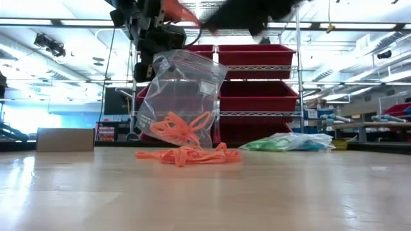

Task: Sort rubber bands
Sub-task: Put the orange rubber band into the transparent zip bag

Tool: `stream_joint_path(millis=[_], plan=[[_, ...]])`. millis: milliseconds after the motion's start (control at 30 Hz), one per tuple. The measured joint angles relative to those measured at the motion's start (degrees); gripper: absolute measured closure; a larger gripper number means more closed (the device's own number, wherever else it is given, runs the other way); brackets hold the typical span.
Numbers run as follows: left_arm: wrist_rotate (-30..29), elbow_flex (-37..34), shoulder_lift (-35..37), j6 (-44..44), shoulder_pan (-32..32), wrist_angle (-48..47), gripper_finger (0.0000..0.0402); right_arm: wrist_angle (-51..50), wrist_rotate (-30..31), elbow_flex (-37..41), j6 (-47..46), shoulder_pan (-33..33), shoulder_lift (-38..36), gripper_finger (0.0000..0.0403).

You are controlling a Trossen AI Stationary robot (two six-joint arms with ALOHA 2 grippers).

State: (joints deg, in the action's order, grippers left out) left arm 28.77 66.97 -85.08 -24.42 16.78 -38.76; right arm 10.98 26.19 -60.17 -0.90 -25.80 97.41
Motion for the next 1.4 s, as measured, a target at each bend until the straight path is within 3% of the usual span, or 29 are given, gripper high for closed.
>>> stream_joint_path(millis=[300,500,1000,1267,1400], plan=[[0.0,0.0,0.0,-0.7,0.0,0.0,0.0385,-12.5,5.0,-12.1,8.1,6.6,1.1,0.0403],[0.0,0.0,0.0,-1.1,0.0,0.0,0.0385,-14.8,7.4,-12.9,8.3,9.0,0.5,0.0403],[0.0,0.0,0.0,-1.4,-1.1,0.1,0.0385,-29.4,9.0,-12.8,-2.3,12.3,0.9,0.0403],[0.0,0.0,0.0,-1.6,-1.0,0.4,0.0385,-29.8,5.4,-12.8,-4.1,12.5,0.9,0.0403],[0.0,0.0,0.0,-1.6,-1.0,0.4,0.0385,-27.6,6.6,-12.8,-1.8,11.6,0.9,0.0384]])
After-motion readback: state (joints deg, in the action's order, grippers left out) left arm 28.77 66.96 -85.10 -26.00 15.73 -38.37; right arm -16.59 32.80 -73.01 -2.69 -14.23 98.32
